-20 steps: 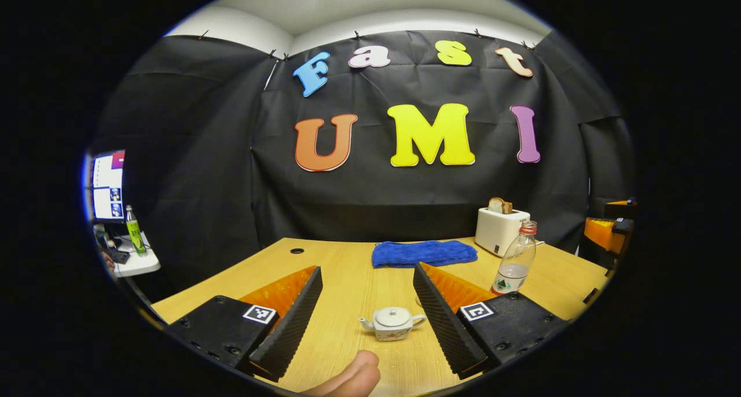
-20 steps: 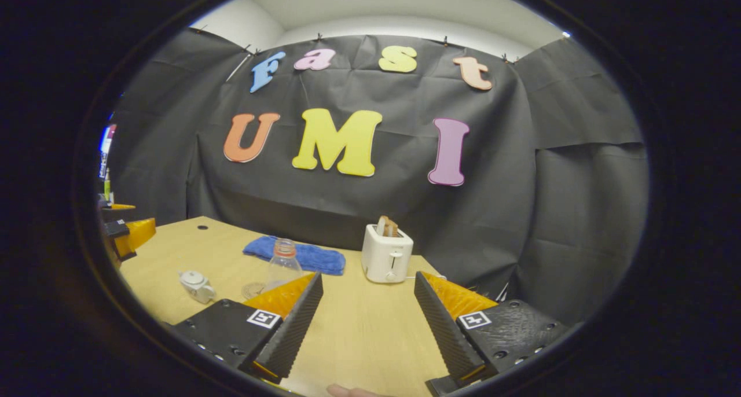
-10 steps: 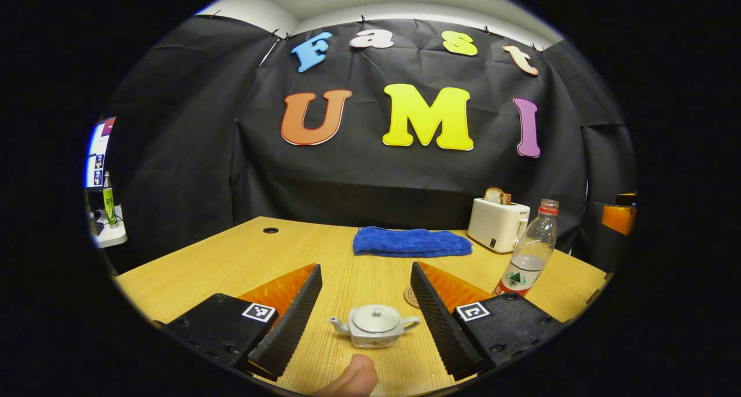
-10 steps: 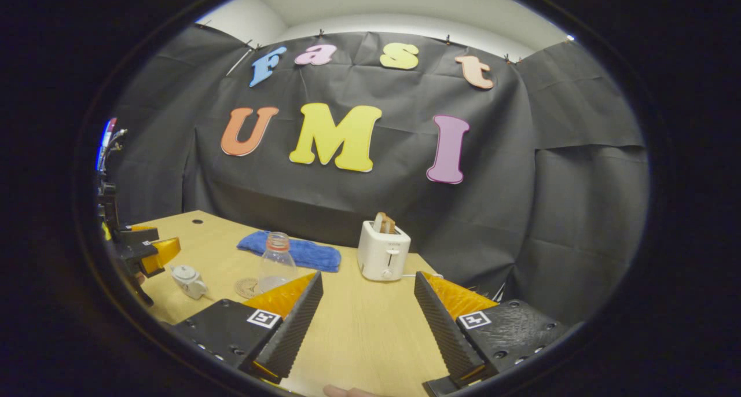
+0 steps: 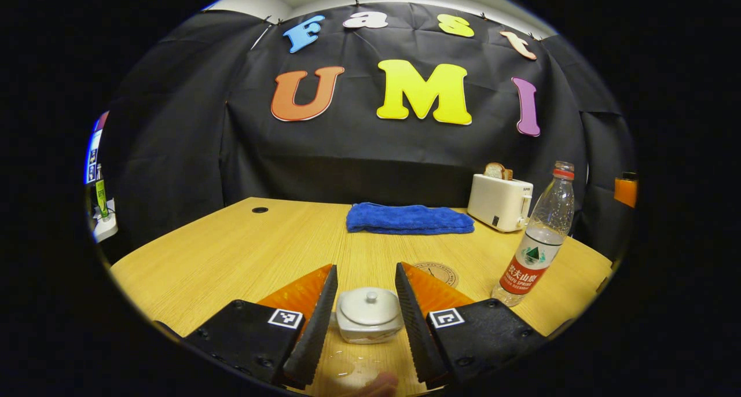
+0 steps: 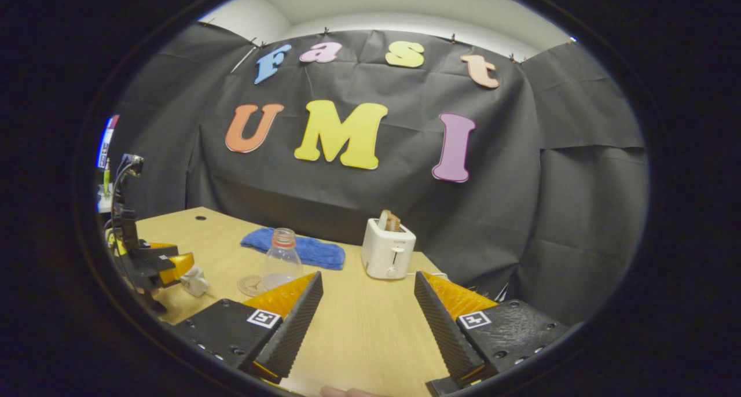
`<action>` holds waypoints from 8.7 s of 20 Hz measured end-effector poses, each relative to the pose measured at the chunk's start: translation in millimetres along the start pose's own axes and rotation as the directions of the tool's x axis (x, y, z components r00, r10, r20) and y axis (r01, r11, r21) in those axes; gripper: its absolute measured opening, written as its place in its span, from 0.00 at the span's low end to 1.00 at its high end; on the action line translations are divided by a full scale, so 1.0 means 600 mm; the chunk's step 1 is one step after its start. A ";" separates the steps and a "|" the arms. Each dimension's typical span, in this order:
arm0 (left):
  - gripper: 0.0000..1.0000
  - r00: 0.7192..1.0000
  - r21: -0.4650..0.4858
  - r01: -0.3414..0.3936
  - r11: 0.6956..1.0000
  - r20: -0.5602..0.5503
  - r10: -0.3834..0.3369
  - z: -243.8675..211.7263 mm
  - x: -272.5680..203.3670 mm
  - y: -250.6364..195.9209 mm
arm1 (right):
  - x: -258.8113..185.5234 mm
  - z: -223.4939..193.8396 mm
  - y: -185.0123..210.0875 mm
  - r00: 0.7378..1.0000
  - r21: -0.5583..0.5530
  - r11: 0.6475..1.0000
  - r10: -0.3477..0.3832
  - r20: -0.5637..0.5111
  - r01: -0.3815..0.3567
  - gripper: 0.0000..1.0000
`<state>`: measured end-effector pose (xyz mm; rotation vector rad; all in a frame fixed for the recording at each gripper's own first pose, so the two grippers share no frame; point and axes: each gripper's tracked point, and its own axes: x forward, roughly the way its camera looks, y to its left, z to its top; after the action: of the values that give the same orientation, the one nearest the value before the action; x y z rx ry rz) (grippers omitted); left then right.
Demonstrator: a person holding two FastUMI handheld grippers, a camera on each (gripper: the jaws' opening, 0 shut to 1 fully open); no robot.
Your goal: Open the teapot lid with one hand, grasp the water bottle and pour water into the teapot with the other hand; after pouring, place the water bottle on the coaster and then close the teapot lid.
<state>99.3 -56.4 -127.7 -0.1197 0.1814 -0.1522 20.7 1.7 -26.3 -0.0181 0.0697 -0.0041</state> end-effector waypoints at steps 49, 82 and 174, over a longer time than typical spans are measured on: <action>0.03 0.998 0.031 -0.009 0.999 0.065 0.006 0.143 -0.128 0.113 | 0.174 -0.099 0.235 0.984 0.132 0.976 0.178 -0.021 -0.173 0.86; 0.03 0.991 0.043 0.030 0.999 0.129 -0.035 0.197 -0.188 0.172 | 0.143 -0.106 0.324 1.000 -0.847 0.531 0.024 -0.016 -0.026 0.74; 0.03 0.999 0.090 -0.006 0.996 0.052 0.001 0.168 -0.171 0.204 | 0.146 0.007 0.346 0.951 -0.873 0.433 0.097 0.294 0.226 0.77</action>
<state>35.7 91.1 -27.8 -0.0338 0.1231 -0.1532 109.2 208.9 -31.9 -1.1448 -0.2591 -0.0437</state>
